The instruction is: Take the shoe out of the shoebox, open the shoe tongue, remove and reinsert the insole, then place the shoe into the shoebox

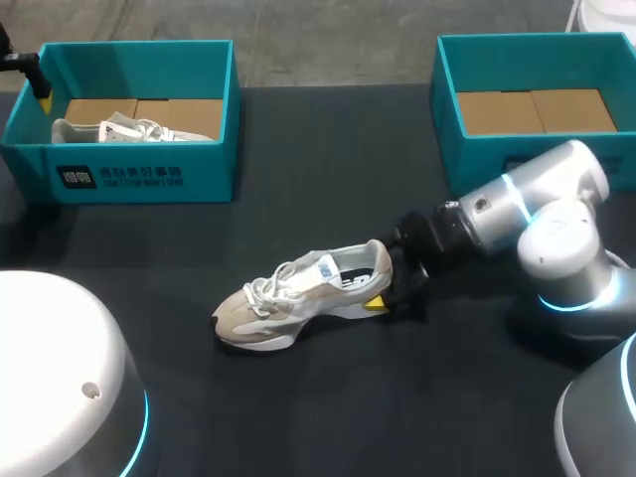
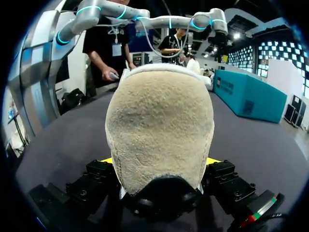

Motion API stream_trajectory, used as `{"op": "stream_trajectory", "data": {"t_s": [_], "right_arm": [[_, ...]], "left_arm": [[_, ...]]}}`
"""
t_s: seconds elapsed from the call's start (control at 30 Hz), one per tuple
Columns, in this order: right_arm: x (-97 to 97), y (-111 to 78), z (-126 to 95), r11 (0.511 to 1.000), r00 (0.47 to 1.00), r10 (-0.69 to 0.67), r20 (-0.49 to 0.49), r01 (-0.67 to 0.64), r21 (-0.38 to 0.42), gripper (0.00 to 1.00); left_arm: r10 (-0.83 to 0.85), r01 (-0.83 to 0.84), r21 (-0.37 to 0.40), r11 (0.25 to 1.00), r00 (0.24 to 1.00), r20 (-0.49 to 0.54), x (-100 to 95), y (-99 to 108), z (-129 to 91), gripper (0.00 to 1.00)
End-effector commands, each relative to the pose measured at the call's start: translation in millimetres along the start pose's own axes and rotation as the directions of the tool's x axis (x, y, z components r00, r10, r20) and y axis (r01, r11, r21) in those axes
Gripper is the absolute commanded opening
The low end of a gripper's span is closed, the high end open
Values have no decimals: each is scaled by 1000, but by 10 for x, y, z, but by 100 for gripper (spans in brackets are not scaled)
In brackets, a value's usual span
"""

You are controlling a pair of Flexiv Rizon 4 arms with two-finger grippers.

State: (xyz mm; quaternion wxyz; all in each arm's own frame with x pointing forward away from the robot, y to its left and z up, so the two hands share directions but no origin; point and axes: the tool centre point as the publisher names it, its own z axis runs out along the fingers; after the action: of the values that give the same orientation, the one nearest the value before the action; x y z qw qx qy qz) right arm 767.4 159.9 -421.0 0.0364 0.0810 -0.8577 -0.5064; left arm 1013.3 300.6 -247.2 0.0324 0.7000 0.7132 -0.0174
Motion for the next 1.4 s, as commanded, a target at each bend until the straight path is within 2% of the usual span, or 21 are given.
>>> {"op": "stream_trajectory", "data": {"t_s": [0.03, 0.43, 0.77, 1.4], "right_arm": [[127, 34, -137, 1000, 999, 7, 54, -8, 14, 0], [251, -7, -396, 998, 987, 43, 153, -48, 28, 0], [363, -63, -475, 997, 974, 75, 215, -80, 13, 0], [447, -155, -478, 995, 970, 100, 220, -104, 6, 0]], "left_arm": [[1, -1, 0, 1000, 1000, -3, 4, -2, -7, 100], [1, -1, 0, 1000, 1000, -3, 4, -2, -7, 100], [1, -1, 0, 1000, 1000, -3, 4, -2, -7, 100], [1, -1, 0, 1000, 1000, -3, 4, -2, -7, 100]]}}
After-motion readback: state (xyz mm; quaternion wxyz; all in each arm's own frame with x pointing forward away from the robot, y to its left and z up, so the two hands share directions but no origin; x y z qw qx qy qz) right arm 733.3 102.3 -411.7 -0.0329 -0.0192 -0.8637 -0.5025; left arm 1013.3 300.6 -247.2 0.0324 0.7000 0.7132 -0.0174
